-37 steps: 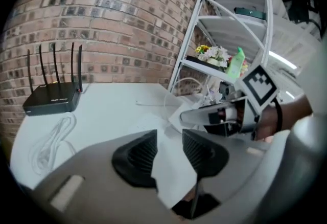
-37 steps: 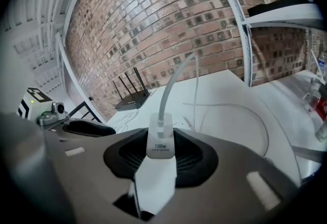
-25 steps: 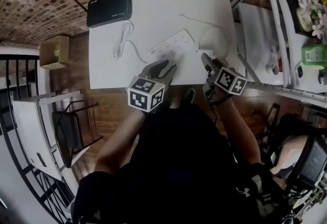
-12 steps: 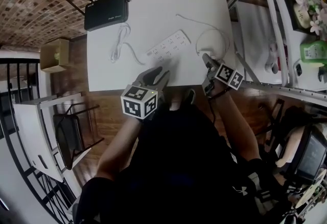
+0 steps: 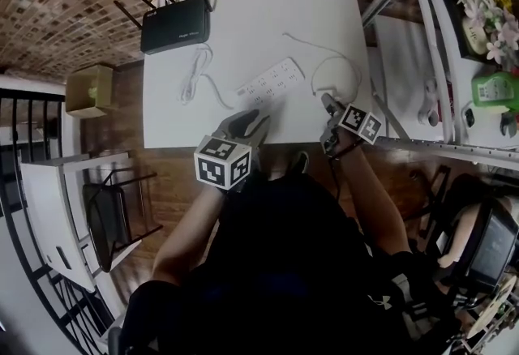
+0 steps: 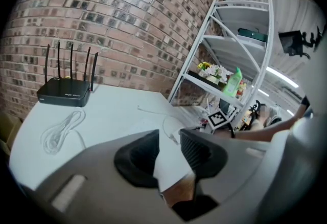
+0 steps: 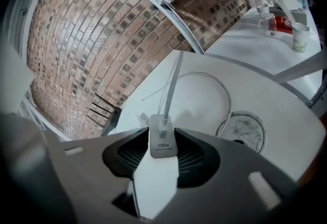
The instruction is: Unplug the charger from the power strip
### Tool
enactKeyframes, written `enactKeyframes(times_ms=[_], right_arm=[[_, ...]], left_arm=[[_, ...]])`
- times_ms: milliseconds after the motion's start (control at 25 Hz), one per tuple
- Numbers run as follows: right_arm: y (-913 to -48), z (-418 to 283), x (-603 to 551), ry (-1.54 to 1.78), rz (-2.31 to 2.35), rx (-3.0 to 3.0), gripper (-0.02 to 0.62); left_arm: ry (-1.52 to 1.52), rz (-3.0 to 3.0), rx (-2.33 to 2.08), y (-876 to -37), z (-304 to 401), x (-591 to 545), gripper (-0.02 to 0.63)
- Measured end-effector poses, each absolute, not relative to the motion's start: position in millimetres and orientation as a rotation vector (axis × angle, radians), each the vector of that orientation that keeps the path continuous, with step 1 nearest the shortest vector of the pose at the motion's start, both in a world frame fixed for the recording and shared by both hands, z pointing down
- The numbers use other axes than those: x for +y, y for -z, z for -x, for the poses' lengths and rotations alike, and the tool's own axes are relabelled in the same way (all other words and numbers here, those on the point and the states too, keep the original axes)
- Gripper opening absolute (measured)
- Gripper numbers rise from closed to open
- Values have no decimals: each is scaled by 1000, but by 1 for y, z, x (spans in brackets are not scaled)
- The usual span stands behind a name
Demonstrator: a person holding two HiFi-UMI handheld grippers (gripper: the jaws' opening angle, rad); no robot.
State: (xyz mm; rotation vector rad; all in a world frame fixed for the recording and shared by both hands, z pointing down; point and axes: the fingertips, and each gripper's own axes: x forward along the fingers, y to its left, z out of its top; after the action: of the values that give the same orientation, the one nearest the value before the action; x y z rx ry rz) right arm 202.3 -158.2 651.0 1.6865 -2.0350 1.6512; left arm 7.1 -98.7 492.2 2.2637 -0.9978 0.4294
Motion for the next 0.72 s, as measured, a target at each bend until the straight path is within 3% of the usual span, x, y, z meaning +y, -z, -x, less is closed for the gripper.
enactKeyframes(times_ms=[120, 240, 720], right_arm=[[-653, -207, -158, -1610, -1712, -1991, 215], [-652, -210, -156, -1583, -1722, -1966, 233], [-652, -219, -148, -1563, -1794, -1901, 238]], left_arm=[[-429, -2270, -984, -492, -9, -98, 129], [-428, -2274, -971, -493, -12, -96, 129], [-442, -2291, -910, -499, -12, -93, 129]])
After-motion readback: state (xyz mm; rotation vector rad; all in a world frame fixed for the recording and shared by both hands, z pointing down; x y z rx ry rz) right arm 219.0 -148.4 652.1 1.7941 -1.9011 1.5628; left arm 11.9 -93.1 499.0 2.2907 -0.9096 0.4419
